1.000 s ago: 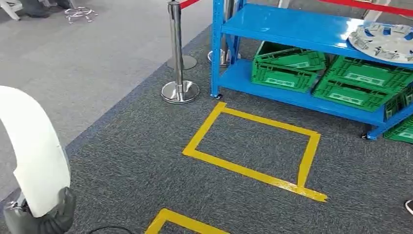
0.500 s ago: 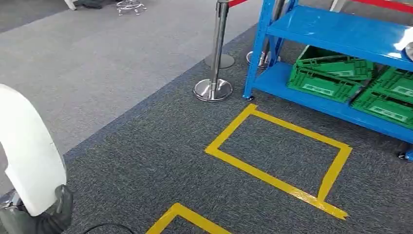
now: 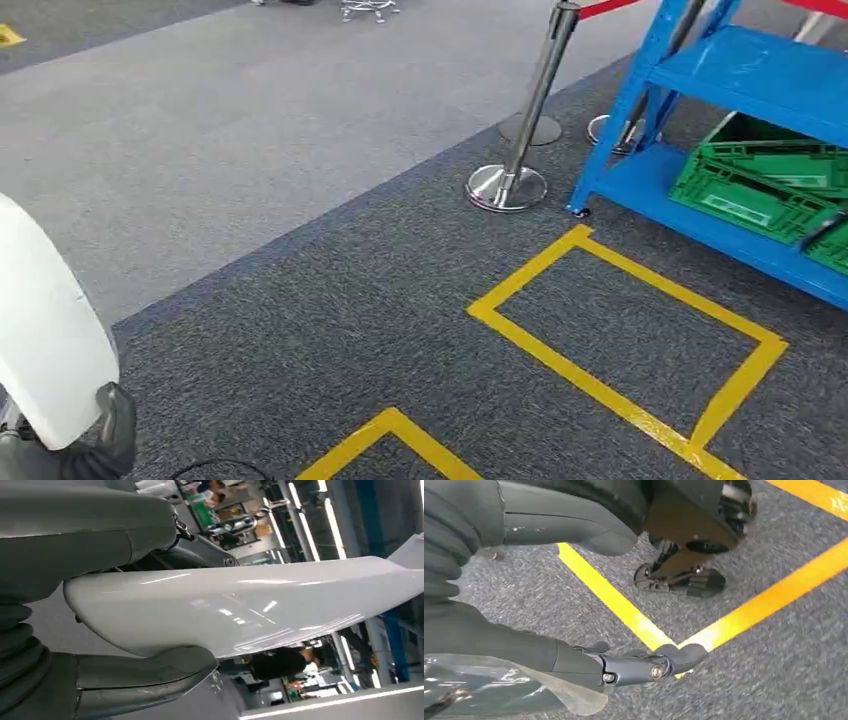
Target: Take the parts from the cabinet and place them on the table.
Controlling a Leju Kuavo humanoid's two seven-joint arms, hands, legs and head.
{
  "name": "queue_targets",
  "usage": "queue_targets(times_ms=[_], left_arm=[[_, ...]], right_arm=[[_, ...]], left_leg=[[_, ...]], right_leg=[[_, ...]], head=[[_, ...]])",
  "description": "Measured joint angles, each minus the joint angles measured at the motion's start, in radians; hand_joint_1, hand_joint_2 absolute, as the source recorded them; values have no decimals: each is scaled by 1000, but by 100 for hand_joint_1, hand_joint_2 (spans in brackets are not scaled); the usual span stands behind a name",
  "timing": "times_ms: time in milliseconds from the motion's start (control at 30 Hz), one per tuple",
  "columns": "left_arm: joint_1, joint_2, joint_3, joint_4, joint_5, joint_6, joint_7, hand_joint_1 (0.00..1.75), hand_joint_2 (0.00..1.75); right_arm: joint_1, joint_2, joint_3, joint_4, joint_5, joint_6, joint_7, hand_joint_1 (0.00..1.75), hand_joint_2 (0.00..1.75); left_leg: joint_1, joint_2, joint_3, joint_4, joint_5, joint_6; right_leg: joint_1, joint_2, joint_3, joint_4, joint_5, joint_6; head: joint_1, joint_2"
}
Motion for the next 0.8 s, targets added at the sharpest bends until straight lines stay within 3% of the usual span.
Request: queue_targets(times_ms=[33, 67, 100, 167, 200, 233, 267, 300, 333, 367, 400, 500, 533, 567, 600, 667, 700, 733, 767, 800], left_arm=[[1, -2, 0, -2, -1, 0, 0, 175, 175], [1, -4, 1, -5, -1, 0, 0, 175, 175], [-1, -6, 2, -5, -1, 0, 0, 175, 175], [-3, -8, 2, -5, -2, 0, 0, 175, 175], [-3, -9, 2, -5, -2, 0, 0, 175, 175], [-2, -10, 3, -5, -2, 0, 0, 175, 175], [-2, -10, 3, -5, -2, 0, 0, 175, 175], [-2, -11, 3, -5, -2, 0, 0, 175, 175], [-2, -11, 3, -5, -2, 0, 0, 175, 175], [-2, -11, 3, -5, -2, 0, 0, 175, 175], [-4, -12, 3, -5, -2, 1, 0, 175, 175], [-1, -15, 5, -7, -5, 8, 0, 175, 175], [0, -14, 5, -9, -5, 11, 0, 175, 175], [2, -15, 6, -11, -6, 15, 0, 175, 175], [1, -14, 6, -15, -6, 18, 0, 175, 175], [2, -14, 6, -26, -6, 30, 0, 175, 175], [3, -14, 6, -29, -7, 37, 0, 175, 175], [7, -12, 6, -32, -6, 43, 0, 175, 175], [11, -11, 6, -36, 4, 43, 0, 175, 175], [13, -10, 6, -39, 17, 43, 0, 175, 175]], right_arm=[[-1, 1, 1, 0, 0, 0, 0, 0, 175], [-2, 1, 1, 0, 0, 0, 0, 0, 175], [-1, 1, 1, 0, 0, 0, -2, 0, 175], [5, 1, 2, 0, 0, 0, 0, 0, 175], [7, 2, 1, 0, 1, 0, 0, 0, 175], [9, 2, 1, 0, 1, 0, 1, 0, 175], [9, 2, 1, 0, 0, 0, 1, 0, 175], [9, 2, 1, 0, 0, 0, 1, 0, 175], [8, 2, 1, 0, 0, 0, 1, 0, 175], [9, 2, 1, 0, 0, -1, 1, 0, 175], [9, 2, 2, 0, 1, -2, 3, 0, 175], [12, 2, 2, 0, 2, -3, 12, 0, 175], [12, 3, 2, 0, 2, -3, 13, 0, 175], [11, 3, 2, 0, 2, -3, 13, 0, 175], [10, 4, 2, 0, 2, -3, 13, 0, 175], [13, 4, 2, 0, 3, -2, 12, 0, 175], [13, 4, 2, 0, 4, -2, 12, 0, 175], [13, 4, 2, 0, 5, -2, 11, 0, 175], [11, 5, 2, 0, 5, -2, 9, 0, 175], [8, 5, 2, 0, 5, -2, 7, 0, 175]], left_leg=[[10, -10, 8, -13, 9, 11], [11, -17, 8, -14, 10, 16], [11, -27, 4, -14, 13, 20], [9, -49, 1, -14, 14, 23], [8, -63, 1, -13, 14, 23], [8, -77, 2, -13, 14, 23], [8, -90, 4, -12, 14, 23], [9, -104, 7, -12, 14, 23], [10, -116, 9, -10, 13, 21], [10, -126, 6, -7, 11, 17], [4, -138, -2, 6, 8, 10], [13, -173, -19, 3, 19, -8], [11, -173, -24, 11, 17, -11], [7, -116, -31, 30, 1, -16], [8, -81, -54, 84, -34, -22], [12, -58, -127, 244, -110, -29], [14, -55, -152, 296, -126, -31], [16, -53, -163, 320, -126, -32], [17, -51, -153, 300, -104, -32], [18, -47, -124, 242, -65, -31]], right_leg=[[-3, 7, -10, 4, -11, 7], [-5, 67, -19, 33, -37, 10], [-5, 100, -46, 96, -75, 10], [-5, 128, -128, 265, -144, 11], [-5, 130, -156, 318, -153, 12], [-5, 131, -160, 317, -132, 12], [-5, 132, -143, 273, -94, 11], [-5, 135, -110, 196, -45, 10], [-8, 151, -70, 105, 3, 8], [-14, 204, -44, 39, 21, 8], [-18, 230, -32, 14, 10, 7], [-10, 198, -27, 18, 3, -5], [-17, 183, -25, 9, 9, -15], [-17, 170, -22, 9, 10, -19], [-15, 157, -20, 8, 8, -25], [-11, 122, -16, 9, 4, -32], [-10, 109, -16, 9, 2, -33], [-10, 94, -14, 9, 1, -33], [-10, 80, -13, 9, -2, -32], [-10, 69, -9, 9, -4, -30]], head=[[-2, 0], [7, 0], [10, 0], [13, 0], [13, 0], [12, 0], [13, 0], [13, 0], [13, 0], [13, 0], [11, 0], [11, 0], [13, 0], [7, 0], [-3, 0], [-2, 0], [-2, 0], [-2, 0], [-2, 0], [-2, 0]])
